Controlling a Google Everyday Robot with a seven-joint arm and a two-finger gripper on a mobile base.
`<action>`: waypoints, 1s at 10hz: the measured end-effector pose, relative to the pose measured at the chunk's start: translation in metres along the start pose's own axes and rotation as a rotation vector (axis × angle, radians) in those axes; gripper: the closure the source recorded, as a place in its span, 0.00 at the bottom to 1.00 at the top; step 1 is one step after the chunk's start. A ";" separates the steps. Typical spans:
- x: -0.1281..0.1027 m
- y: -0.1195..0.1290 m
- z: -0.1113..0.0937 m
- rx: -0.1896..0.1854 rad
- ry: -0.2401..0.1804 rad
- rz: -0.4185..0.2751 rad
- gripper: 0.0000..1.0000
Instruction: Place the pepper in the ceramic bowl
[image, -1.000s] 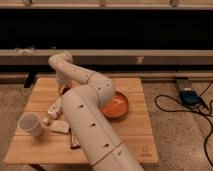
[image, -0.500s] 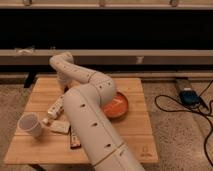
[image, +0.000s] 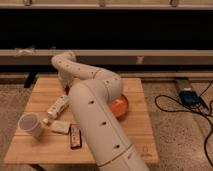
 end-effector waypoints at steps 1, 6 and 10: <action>0.011 -0.009 -0.017 -0.009 -0.026 -0.002 1.00; 0.067 -0.054 -0.065 -0.045 -0.087 -0.008 1.00; 0.109 -0.101 -0.086 -0.080 -0.118 0.061 1.00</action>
